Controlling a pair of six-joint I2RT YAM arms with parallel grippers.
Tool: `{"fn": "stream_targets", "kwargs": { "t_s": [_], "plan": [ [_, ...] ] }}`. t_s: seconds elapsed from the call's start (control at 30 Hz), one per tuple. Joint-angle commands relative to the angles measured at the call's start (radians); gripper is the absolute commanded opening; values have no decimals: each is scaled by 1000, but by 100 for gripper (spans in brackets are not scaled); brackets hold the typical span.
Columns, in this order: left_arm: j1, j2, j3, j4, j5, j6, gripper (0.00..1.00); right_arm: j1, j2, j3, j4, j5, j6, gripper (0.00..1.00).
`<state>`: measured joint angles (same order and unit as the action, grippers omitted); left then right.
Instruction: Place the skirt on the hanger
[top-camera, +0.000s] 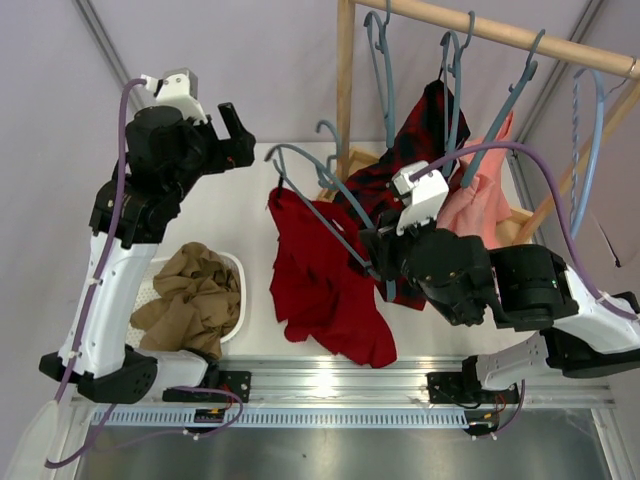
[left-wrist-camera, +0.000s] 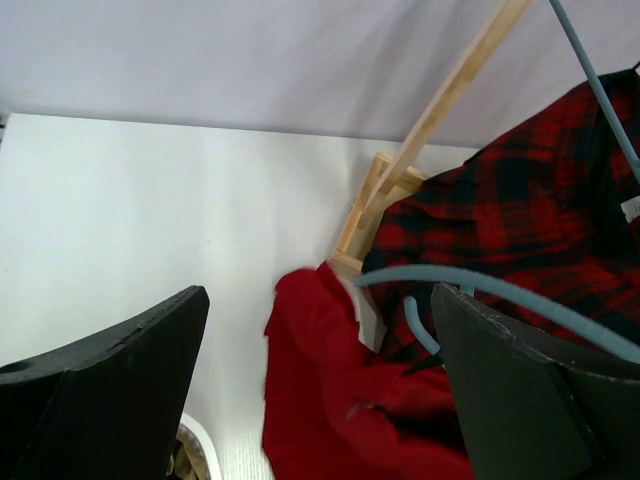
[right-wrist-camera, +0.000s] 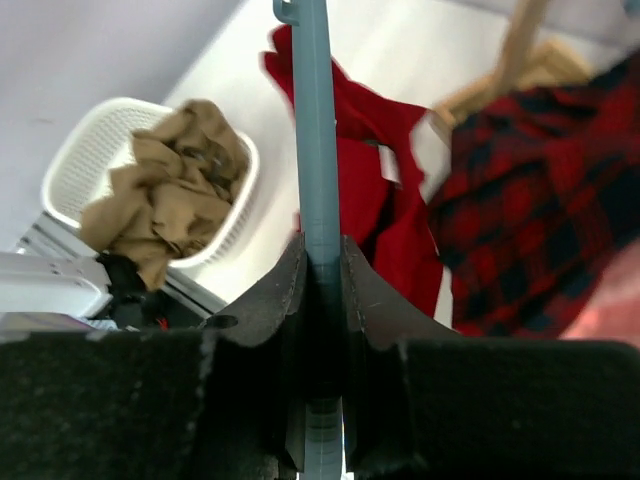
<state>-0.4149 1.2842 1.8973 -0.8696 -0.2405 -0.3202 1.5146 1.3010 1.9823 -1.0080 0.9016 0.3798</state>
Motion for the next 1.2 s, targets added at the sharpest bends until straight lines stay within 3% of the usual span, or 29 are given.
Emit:
{"fn": "stream_targets", "kwargs": {
  "t_s": [0.0,0.2,0.33,0.5,0.67,0.93,1.07,1.17],
  "plan": [
    [13,7,3,61,66,33,100,25,-20,30,-229,226,272,0],
    [14,15,-4,69,73,29,99,19,-94,-48,-408,279,546,0],
    [14,15,-18,72,72,12,100,-37,-150,-106,-480,275,617,0],
    [14,3,-43,95,75,-16,100,-218,-262,-224,-500,197,596,0],
    [14,9,-43,104,81,-39,99,-376,-319,-264,-393,119,386,0],
    [13,32,-44,109,113,-62,99,-715,-212,-273,-166,-113,35,0],
    [14,26,-58,107,107,-49,99,-795,-229,-303,58,-285,-96,0],
    [14,23,-69,106,106,-40,100,-797,-200,-265,114,-369,-142,0]
  ]
}}
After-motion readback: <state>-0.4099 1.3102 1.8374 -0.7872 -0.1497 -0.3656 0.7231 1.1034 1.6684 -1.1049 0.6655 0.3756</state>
